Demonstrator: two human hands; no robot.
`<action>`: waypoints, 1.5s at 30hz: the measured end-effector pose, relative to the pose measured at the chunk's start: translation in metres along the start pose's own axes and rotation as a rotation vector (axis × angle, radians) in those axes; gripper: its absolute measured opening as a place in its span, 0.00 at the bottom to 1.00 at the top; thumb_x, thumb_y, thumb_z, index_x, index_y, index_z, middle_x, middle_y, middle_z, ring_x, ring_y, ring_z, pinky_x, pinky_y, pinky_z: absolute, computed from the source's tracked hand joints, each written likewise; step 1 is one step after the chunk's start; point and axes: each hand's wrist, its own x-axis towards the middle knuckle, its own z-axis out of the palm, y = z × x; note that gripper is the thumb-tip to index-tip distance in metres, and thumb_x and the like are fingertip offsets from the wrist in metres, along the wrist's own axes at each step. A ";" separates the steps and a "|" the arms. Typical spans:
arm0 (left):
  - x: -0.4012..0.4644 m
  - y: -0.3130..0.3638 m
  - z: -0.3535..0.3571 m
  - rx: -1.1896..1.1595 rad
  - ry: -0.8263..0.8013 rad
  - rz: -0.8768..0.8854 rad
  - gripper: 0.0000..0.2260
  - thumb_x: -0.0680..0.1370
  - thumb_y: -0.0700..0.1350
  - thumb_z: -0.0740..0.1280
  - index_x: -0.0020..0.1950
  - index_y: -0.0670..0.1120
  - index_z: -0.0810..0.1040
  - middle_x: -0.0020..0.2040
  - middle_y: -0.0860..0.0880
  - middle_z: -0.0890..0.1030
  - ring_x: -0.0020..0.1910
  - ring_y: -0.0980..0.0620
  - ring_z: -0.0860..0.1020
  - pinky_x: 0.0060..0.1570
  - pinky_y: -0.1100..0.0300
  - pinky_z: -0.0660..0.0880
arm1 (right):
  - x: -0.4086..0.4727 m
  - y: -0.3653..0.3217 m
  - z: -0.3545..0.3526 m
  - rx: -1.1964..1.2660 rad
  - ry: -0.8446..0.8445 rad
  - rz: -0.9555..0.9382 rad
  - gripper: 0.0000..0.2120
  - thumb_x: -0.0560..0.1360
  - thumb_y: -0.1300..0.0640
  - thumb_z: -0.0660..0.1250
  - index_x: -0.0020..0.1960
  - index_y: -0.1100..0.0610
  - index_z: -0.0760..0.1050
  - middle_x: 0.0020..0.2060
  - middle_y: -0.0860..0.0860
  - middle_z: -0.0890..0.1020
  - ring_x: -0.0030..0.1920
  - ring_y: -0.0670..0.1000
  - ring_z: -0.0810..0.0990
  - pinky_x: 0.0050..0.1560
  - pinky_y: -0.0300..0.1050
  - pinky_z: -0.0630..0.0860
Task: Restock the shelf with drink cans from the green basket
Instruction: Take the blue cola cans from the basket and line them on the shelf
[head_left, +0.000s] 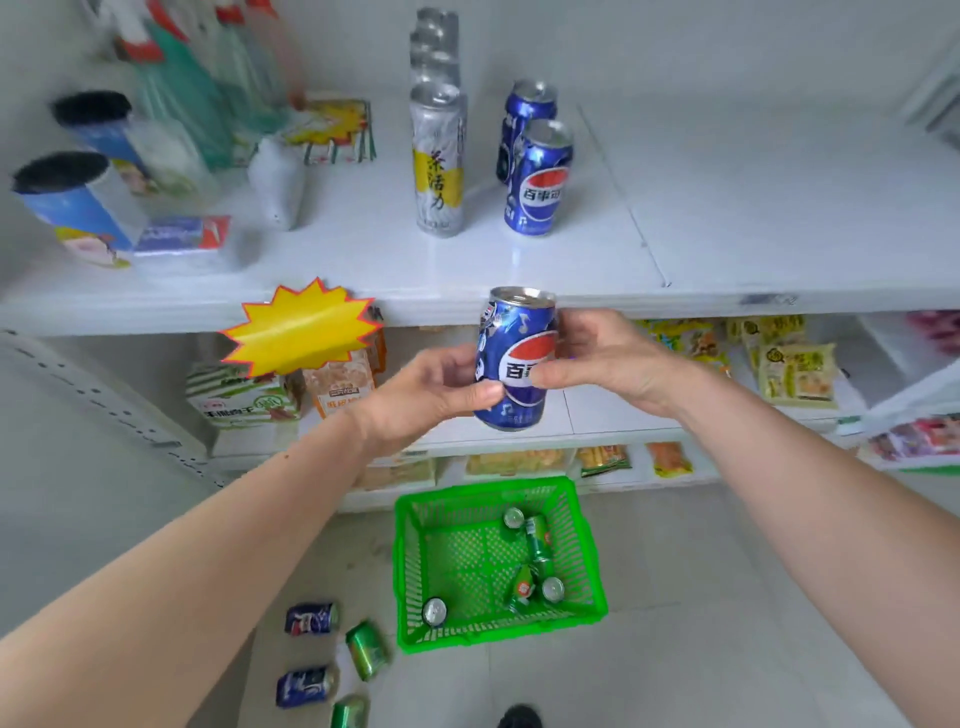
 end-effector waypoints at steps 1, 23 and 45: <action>0.000 0.013 0.004 -0.004 -0.026 0.011 0.32 0.67 0.54 0.76 0.66 0.41 0.74 0.62 0.38 0.78 0.60 0.43 0.77 0.63 0.49 0.73 | -0.007 -0.006 -0.002 0.021 0.004 -0.005 0.25 0.64 0.63 0.78 0.60 0.59 0.78 0.56 0.56 0.84 0.54 0.49 0.82 0.56 0.42 0.77; 0.129 0.131 0.073 0.302 0.301 0.203 0.23 0.77 0.40 0.68 0.70 0.54 0.70 0.59 0.38 0.78 0.59 0.43 0.78 0.60 0.55 0.75 | -0.001 -0.055 -0.149 0.070 0.297 -0.197 0.27 0.64 0.58 0.80 0.61 0.57 0.76 0.53 0.55 0.85 0.54 0.57 0.84 0.58 0.64 0.78; 0.328 0.240 -0.041 0.870 0.435 0.014 0.21 0.74 0.54 0.70 0.63 0.46 0.76 0.54 0.48 0.83 0.51 0.51 0.82 0.52 0.54 0.80 | 0.227 -0.043 -0.251 -0.006 0.405 -0.348 0.21 0.63 0.55 0.81 0.54 0.53 0.81 0.47 0.50 0.86 0.49 0.50 0.85 0.52 0.51 0.81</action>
